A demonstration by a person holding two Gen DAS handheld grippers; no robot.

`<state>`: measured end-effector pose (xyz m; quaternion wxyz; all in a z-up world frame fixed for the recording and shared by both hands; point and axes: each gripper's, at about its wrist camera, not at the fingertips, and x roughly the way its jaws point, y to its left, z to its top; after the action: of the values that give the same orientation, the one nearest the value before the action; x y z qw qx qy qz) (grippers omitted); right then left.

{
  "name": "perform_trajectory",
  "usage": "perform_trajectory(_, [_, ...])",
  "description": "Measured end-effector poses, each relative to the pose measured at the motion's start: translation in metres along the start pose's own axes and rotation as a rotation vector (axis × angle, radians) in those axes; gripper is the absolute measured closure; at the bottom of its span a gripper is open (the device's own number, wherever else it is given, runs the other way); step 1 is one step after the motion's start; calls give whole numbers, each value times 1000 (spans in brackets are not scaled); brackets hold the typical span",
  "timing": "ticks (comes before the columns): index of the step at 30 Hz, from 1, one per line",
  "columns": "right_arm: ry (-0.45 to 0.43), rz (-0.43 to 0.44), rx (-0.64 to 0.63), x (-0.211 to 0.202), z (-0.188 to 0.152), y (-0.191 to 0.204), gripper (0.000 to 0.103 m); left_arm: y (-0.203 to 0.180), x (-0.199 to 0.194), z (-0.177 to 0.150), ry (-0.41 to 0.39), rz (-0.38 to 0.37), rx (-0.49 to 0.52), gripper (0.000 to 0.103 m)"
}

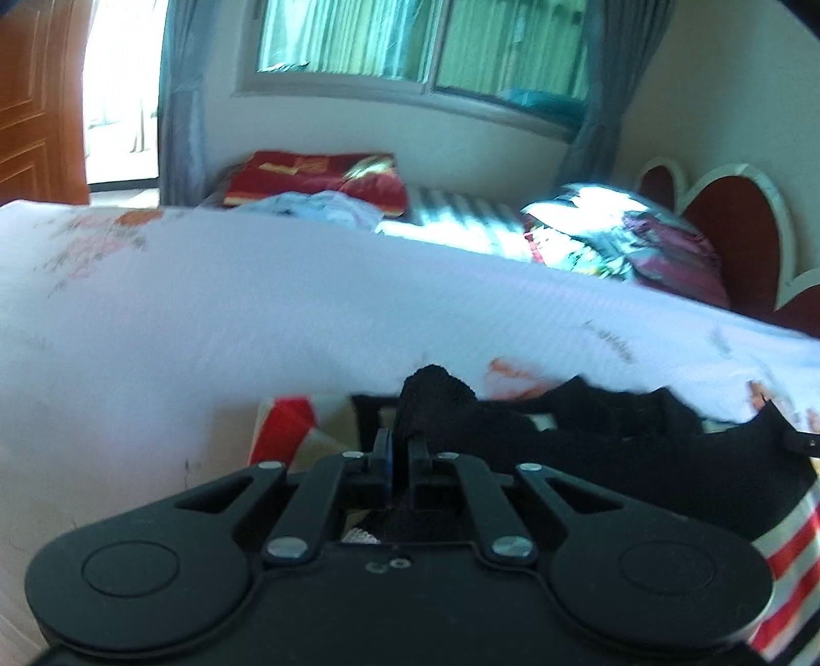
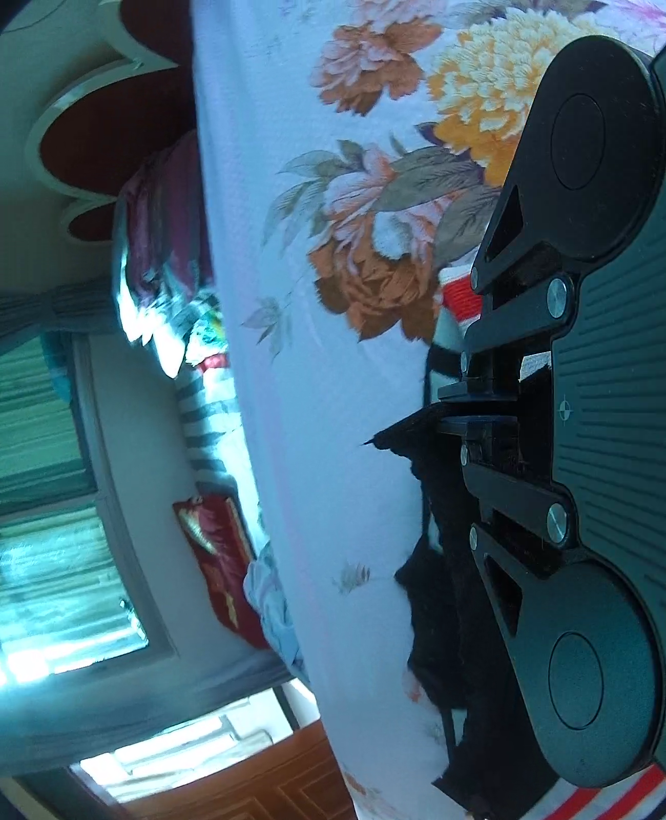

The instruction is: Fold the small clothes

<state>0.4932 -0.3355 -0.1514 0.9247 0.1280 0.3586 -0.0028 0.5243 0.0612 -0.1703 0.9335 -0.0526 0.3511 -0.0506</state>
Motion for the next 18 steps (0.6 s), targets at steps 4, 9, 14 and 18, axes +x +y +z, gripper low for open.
perform_trajectory(4, [39, -34, -36, 16, -12, -1, 99, -7, 8, -10, 13, 40, 54, 98])
perform_trajectory(9, [10, -54, -54, -1, -7, 2, 98, -8, -3, -7, 1, 51, 93, 74])
perform_trajectory(14, [-29, 23, -77, -31, -7, 17, 97, -6, -38, -9, -70, 20, 42, 54])
perform_trajectory(18, [-16, 106, -119, -44, -21, 48, 97, -29, -58, -17, -59, -68, 96, 53])
